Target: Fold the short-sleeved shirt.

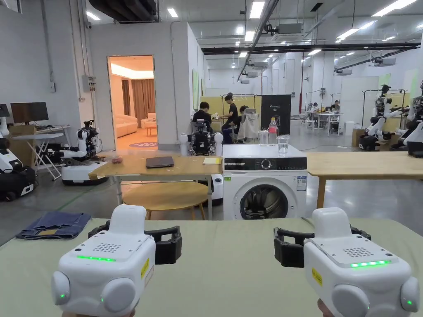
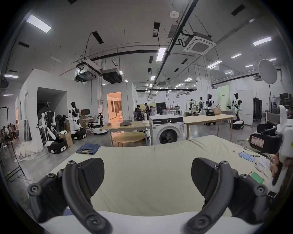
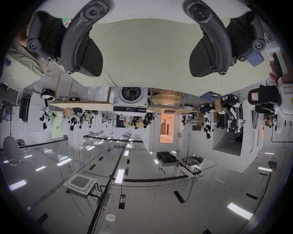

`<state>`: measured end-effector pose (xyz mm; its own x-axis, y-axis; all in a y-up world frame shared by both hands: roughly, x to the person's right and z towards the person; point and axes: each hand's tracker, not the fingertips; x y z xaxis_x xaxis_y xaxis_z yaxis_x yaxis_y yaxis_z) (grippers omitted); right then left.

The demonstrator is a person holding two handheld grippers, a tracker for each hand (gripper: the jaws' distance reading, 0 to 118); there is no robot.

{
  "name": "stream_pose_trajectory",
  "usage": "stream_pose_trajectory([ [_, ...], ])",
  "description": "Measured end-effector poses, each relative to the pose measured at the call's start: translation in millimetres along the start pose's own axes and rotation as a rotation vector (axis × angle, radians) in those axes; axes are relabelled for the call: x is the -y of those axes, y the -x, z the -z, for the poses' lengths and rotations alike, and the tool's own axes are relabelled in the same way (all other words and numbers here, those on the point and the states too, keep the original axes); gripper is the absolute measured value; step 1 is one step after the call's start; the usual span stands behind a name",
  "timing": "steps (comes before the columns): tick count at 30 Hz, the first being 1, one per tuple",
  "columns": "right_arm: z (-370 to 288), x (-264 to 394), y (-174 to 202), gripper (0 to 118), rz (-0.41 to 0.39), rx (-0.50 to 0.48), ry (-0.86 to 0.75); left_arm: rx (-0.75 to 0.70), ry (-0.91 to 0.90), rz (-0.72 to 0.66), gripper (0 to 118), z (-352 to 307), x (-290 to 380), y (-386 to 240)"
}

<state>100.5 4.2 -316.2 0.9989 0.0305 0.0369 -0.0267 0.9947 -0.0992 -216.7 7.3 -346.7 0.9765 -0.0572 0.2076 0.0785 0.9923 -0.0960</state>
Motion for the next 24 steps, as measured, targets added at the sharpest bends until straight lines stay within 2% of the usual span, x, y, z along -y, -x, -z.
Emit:
stream_pose_trajectory([
  [5,-6,-6,3,111,-0.004,0.01,0.009,0.008,0.006,-0.01,110,1,1,0],
  [8,-3,-10,5,111,0.03,0.01,0.069,0.005,0.006,-0.011,110,2,1,1],
  [12,-7,-12,12,111,0.049,0.077,0.075,0.009,0.008,-0.023,110,0,0,0],
  [21,-5,-8,18,111,0.091,0.039,0.112,0.0,0.01,-0.034,110,-1,3,4],
  [24,-5,-8,21,111,0.095,0.054,0.124,-0.003,0.012,-0.038,110,-2,4,4],
])
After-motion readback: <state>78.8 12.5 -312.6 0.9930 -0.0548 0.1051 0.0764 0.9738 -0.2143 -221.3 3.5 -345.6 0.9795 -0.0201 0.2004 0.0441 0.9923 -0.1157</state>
